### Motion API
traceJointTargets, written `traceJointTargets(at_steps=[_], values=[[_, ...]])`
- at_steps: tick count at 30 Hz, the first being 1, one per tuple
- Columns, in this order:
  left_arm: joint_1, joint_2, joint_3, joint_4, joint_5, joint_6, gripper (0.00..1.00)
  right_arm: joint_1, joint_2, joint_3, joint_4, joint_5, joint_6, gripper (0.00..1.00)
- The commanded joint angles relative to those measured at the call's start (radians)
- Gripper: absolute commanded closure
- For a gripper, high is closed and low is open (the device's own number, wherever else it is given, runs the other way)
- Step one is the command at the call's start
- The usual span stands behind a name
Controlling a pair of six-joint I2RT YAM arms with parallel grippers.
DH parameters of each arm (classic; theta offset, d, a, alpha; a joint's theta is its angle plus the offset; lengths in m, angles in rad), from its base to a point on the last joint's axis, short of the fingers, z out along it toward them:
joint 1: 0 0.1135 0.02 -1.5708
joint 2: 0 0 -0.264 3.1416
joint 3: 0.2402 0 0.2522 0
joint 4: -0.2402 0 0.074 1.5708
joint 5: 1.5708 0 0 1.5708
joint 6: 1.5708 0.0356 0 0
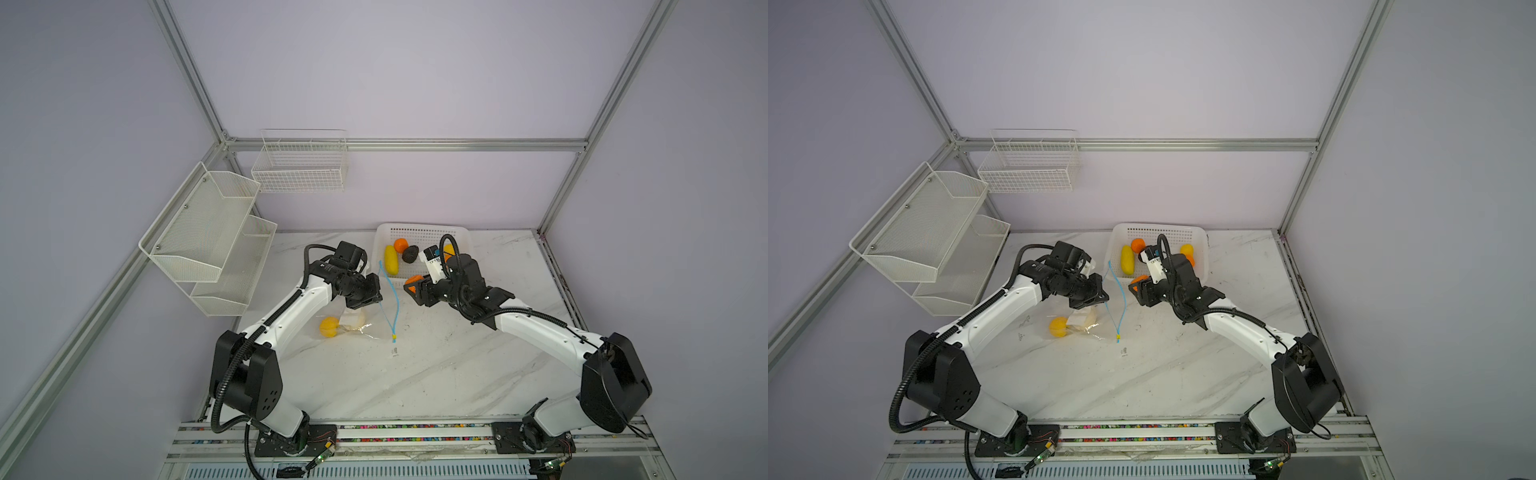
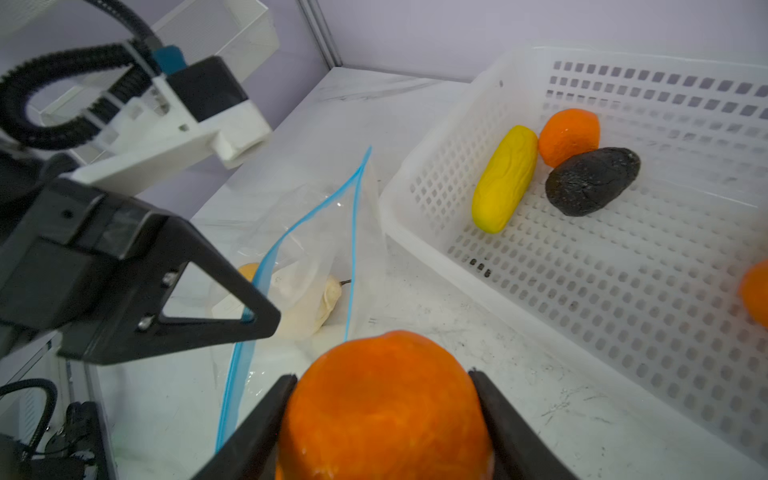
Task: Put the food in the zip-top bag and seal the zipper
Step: 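Carry the orange tangerine with the right gripper to the held bag mouth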
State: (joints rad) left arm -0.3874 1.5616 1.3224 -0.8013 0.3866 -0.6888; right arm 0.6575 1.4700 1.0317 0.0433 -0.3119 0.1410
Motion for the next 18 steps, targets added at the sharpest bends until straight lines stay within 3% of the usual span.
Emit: traceJointTargets(at_steps=[1,6,18], values=[[0.004,-0.023,0.08,0.019,0.006,-0.009,1.0,0.033,-0.013,-0.028,0.118,-0.061,0.014,0.37],[0.004,-0.036,0.065,0.034,0.008,-0.023,1.0,0.079,0.024,-0.037,0.21,-0.084,0.061,0.37],[0.002,-0.057,0.058,0.044,0.019,-0.029,1.0,0.113,0.095,-0.02,0.191,-0.056,0.018,0.38]])
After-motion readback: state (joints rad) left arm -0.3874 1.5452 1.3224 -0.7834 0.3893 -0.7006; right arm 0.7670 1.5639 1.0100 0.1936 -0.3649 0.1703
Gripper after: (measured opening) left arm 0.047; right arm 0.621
